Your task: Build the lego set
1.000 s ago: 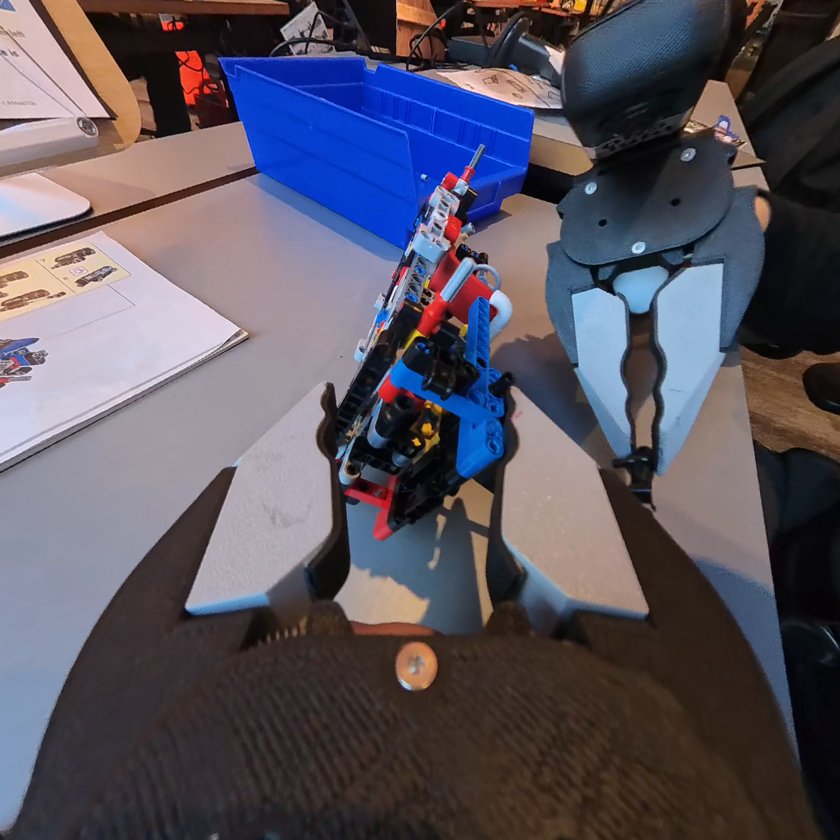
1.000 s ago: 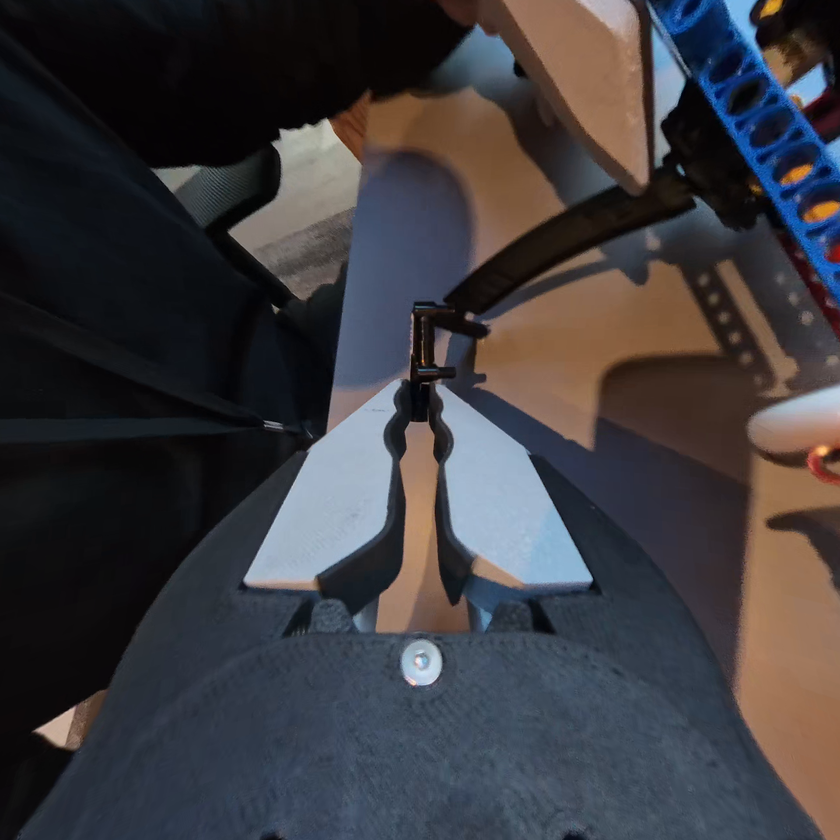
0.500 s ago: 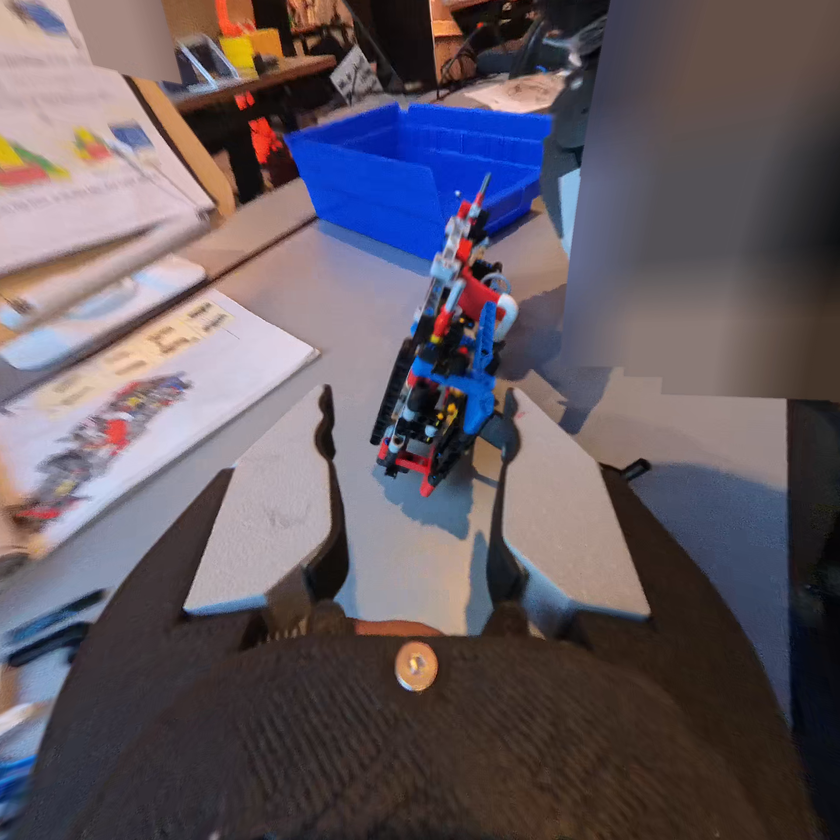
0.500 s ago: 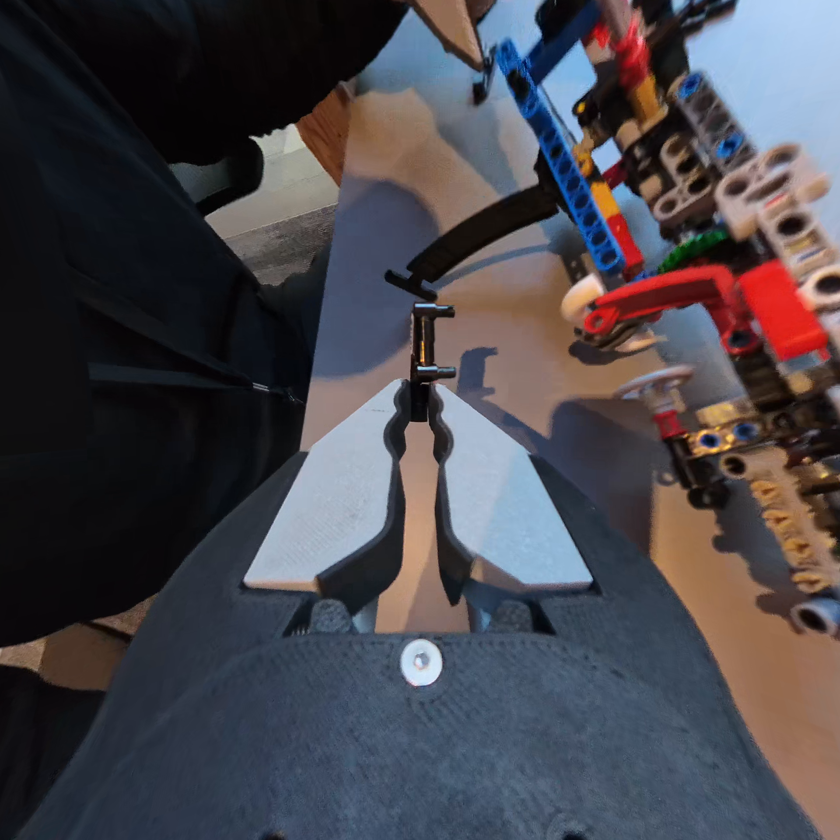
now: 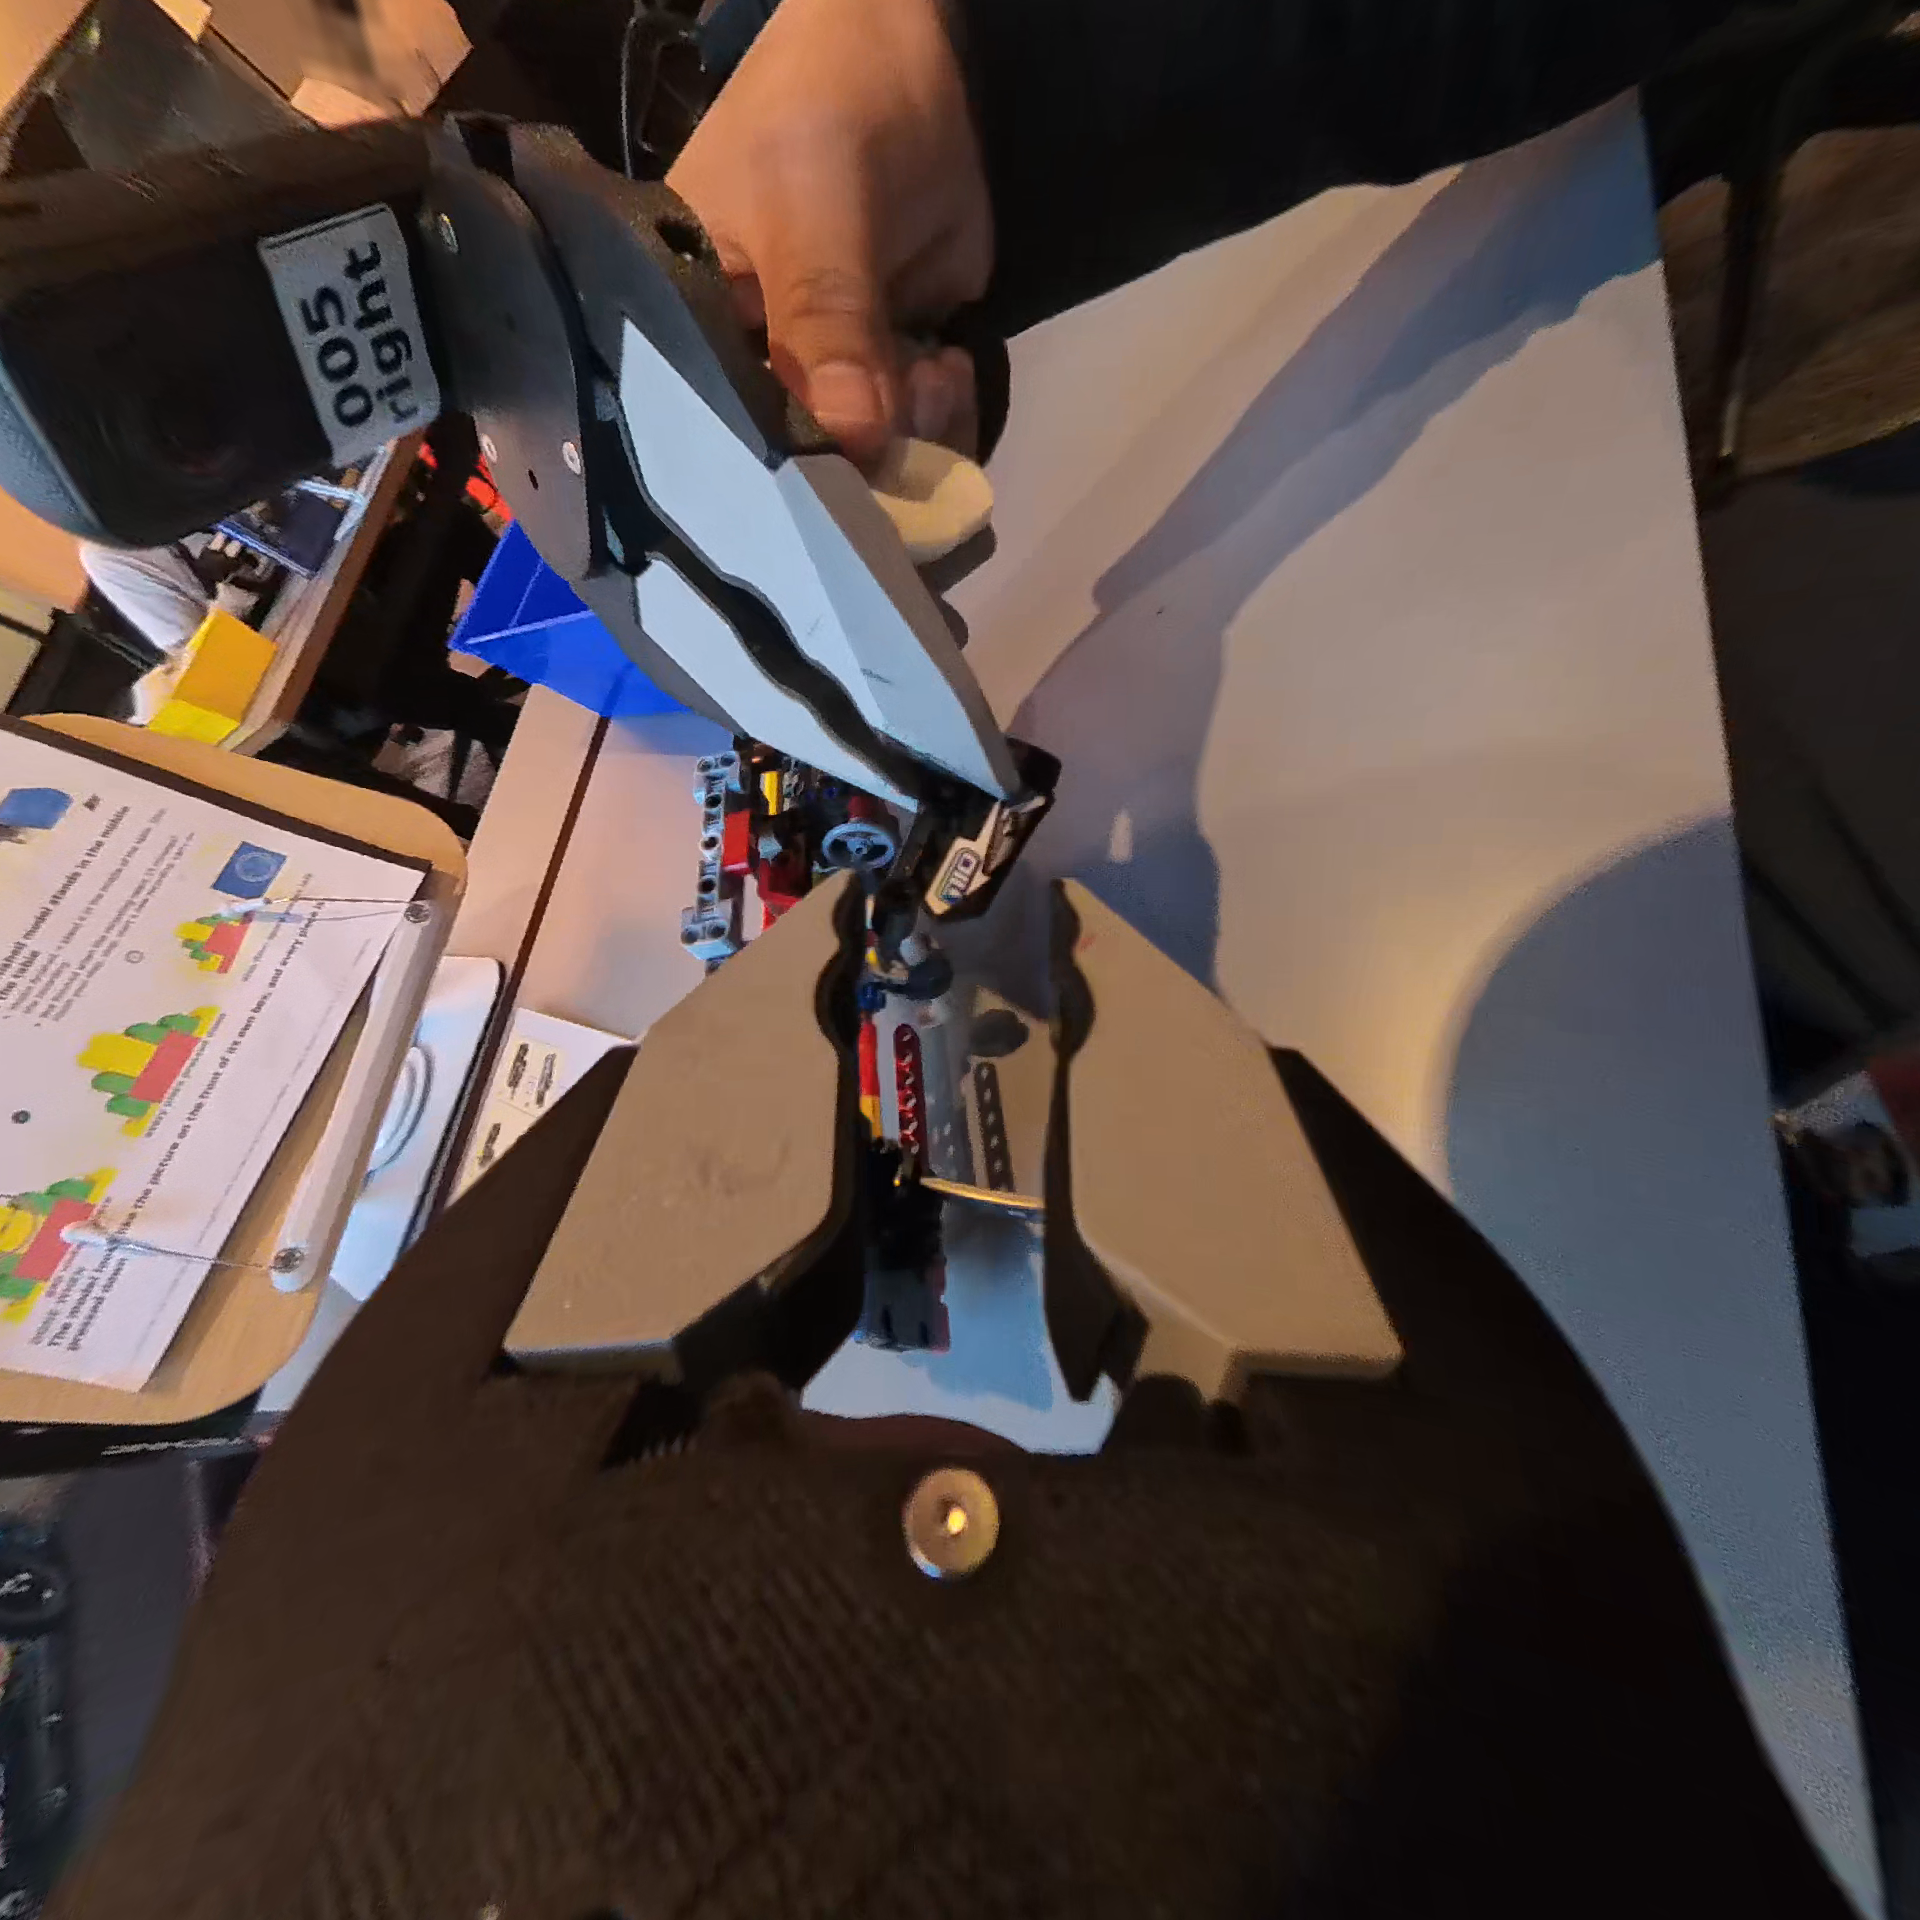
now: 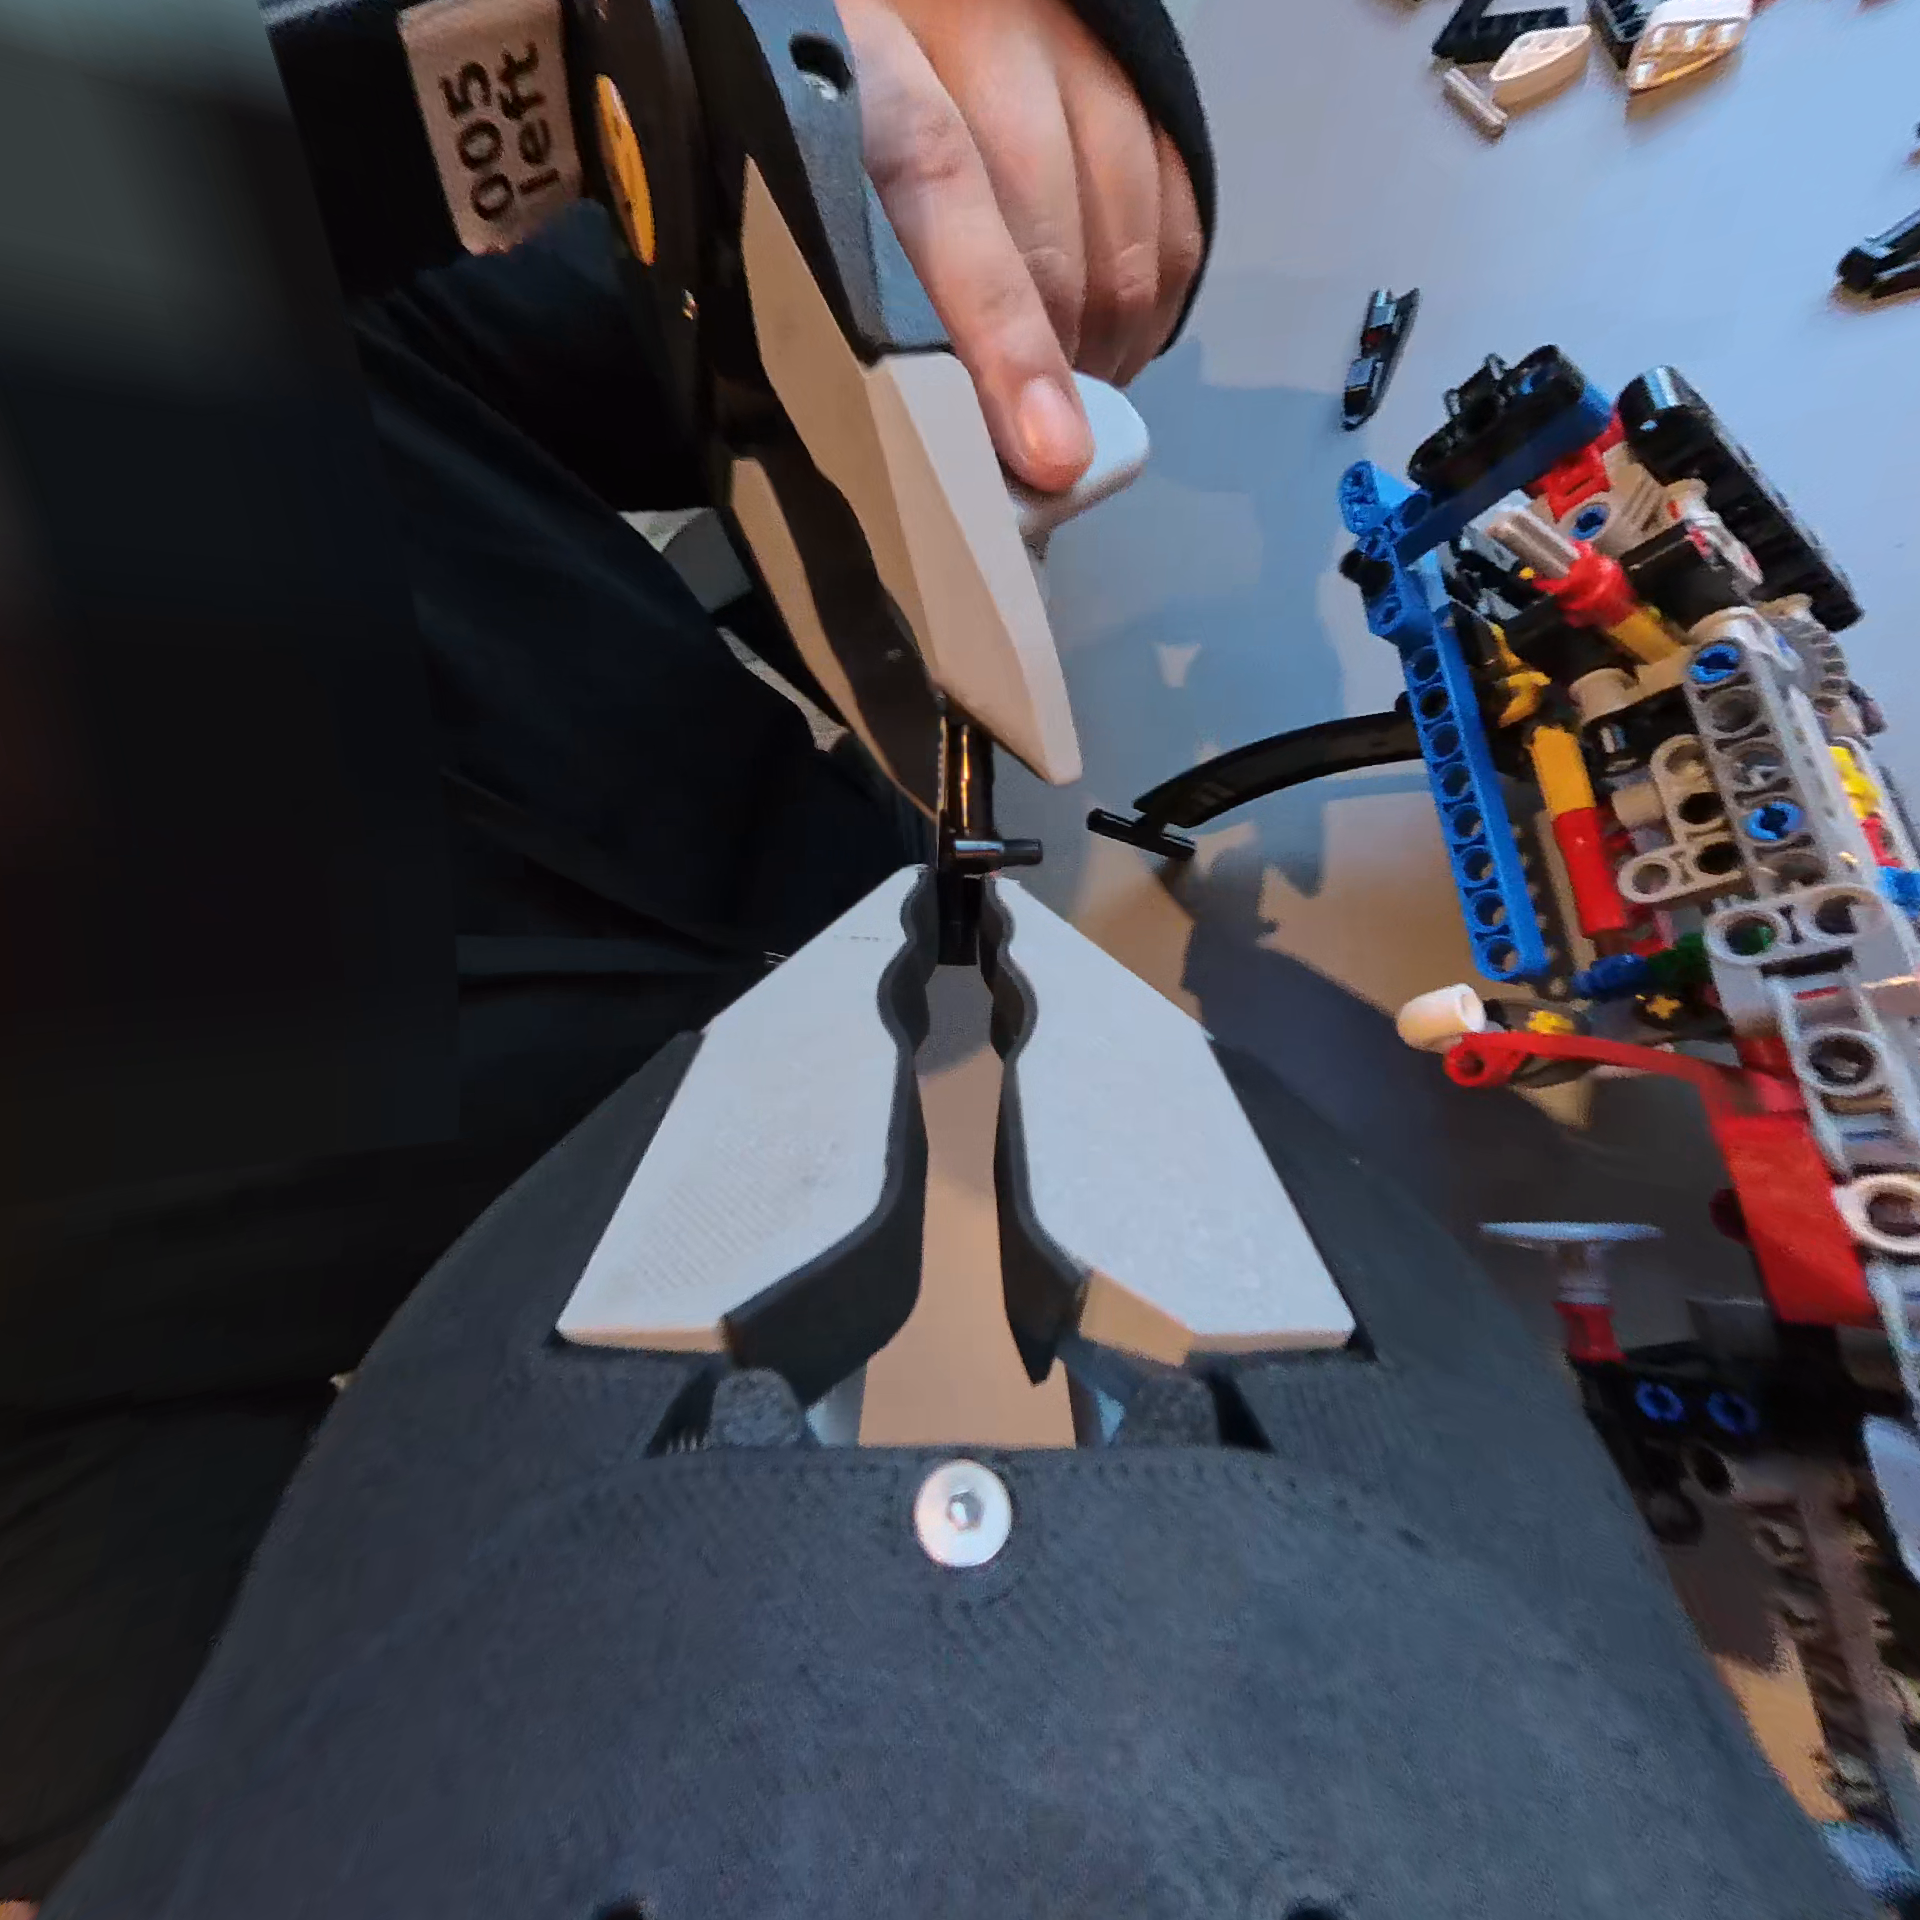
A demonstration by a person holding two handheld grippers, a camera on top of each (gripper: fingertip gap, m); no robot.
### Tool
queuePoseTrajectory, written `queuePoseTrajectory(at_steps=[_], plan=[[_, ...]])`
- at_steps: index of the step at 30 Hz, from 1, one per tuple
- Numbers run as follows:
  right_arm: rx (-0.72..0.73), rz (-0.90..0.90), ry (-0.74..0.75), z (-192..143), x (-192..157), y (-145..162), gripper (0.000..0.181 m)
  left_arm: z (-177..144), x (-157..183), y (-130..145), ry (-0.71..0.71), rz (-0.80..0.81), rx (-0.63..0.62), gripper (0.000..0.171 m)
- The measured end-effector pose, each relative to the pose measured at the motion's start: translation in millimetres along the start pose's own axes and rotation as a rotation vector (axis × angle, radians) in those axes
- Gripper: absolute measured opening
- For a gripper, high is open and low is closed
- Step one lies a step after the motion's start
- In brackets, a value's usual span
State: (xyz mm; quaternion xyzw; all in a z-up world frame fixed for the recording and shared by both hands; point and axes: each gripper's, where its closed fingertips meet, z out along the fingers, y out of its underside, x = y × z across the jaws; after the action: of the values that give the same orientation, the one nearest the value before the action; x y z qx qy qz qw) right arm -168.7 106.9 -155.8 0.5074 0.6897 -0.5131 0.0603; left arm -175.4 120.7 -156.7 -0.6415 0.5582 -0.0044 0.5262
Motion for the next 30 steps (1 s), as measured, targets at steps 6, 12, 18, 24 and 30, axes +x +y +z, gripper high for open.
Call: queuePoseTrajectory(at_steps=[6,12,18,24,30], plan=[[0.04,0.041,-0.028,-3,7,3,0.004,8,-3,5,-0.021,0.021,-0.01,0.02],[0.023,0.072,-0.025,-3,20,12,0.004,14,0,8,0.011,-0.038,0.03,0.021],[0.015,0.056,-0.027,-4,25,6,0.004,16,-5,13,0.005,-0.022,0.033,0.021],[-0.012,-0.112,0.204,-5,45,3,0.012,14,-13,26,-0.02,-0.102,0.022,0.019],[-0.012,-0.47,0.598,-14,49,-8,0.025,13,-18,24,-0.009,-0.158,0.068,0.017]])
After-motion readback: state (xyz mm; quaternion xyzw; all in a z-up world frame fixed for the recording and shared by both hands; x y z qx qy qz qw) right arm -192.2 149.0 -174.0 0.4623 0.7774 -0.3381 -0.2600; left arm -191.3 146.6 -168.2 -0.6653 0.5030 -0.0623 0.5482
